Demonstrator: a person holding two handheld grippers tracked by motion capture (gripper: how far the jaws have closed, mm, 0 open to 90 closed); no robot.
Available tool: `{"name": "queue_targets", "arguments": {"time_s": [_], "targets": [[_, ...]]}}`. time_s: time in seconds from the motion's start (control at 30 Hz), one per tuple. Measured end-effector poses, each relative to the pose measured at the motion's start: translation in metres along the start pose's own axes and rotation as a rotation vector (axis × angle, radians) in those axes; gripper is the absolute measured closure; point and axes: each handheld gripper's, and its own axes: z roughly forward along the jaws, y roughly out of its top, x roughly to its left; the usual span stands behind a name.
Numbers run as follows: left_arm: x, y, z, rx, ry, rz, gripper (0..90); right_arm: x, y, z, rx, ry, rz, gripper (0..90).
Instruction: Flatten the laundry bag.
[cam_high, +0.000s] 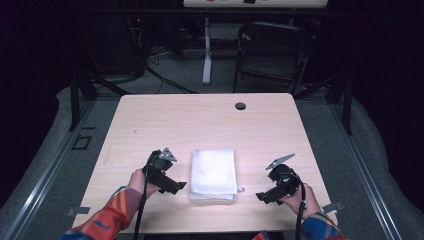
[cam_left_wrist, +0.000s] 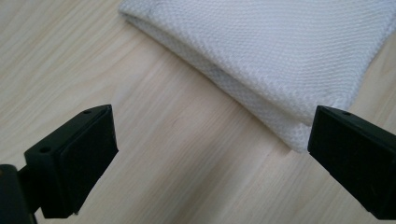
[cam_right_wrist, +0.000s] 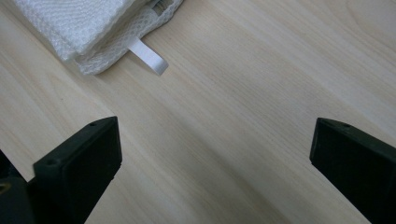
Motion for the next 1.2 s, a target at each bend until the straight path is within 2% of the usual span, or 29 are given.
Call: {"name": "queue_targets", "arguments": {"time_s": [0.03,0.1,0.17,0.2,0.37,0.5,0.63,0.83,1.03,1.07,1.1,1.17,1.2], "targets": [[-0.002,0.001,0.001,-0.001,0.0,0.013,4.5,0.001,0.002,0.002,0.013,-0.003,-0.007,2.6],[-0.006,0.003,0.003,-0.007,0.002,0.029,5.8,0.001,0.003,0.003,0.012,0.002,-0.006,2.6],[-0.009,0.004,0.005,-0.002,-0.015,0.04,6.4,0.003,0.005,0.005,-0.005,0.009,-0.001,2.6],[-0.011,0.005,0.006,-0.001,-0.014,0.048,7.4,0.004,0.009,0.005,0.016,0.004,-0.024,2.6],[-0.018,0.008,0.009,-0.008,-0.032,0.069,8.2,0.005,0.013,0.007,0.013,0.016,-0.031,2.7],[-0.026,0.013,0.016,0.006,-0.023,0.1,12.4,0.007,0.016,0.009,0.003,0.029,-0.035,3.4],[-0.033,0.02,0.021,-0.001,-0.055,0.13,13.5,0.007,0.016,0.009,0.008,0.032,-0.039,3.7],[-0.044,0.03,0.029,0.001,-0.1,0.211,15.6,0.006,0.014,0.01,0.009,0.036,-0.021,4.0],[-0.052,0.033,0.039,0.014,-0.131,0.249,24.1,0.005,0.015,0.01,0.022,0.047,-0.024,5.5],[-0.053,0.033,0.042,0.018,-0.133,0.257,25.7,0.005,0.014,0.011,0.019,0.052,-0.02,5.5],[-0.055,0.034,0.044,0.027,-0.133,0.265,32.0,0.005,0.014,0.01,0.027,0.05,-0.026,5.4],[-0.057,0.033,0.049,0.044,-0.127,0.283,32.7,0.005,0.014,0.01,0.029,0.056,-0.027,5.2],[-0.058,0.033,0.051,0.052,-0.127,0.291,36.1,0.005,0.014,0.011,0.026,0.063,-0.019,5.1]]}}
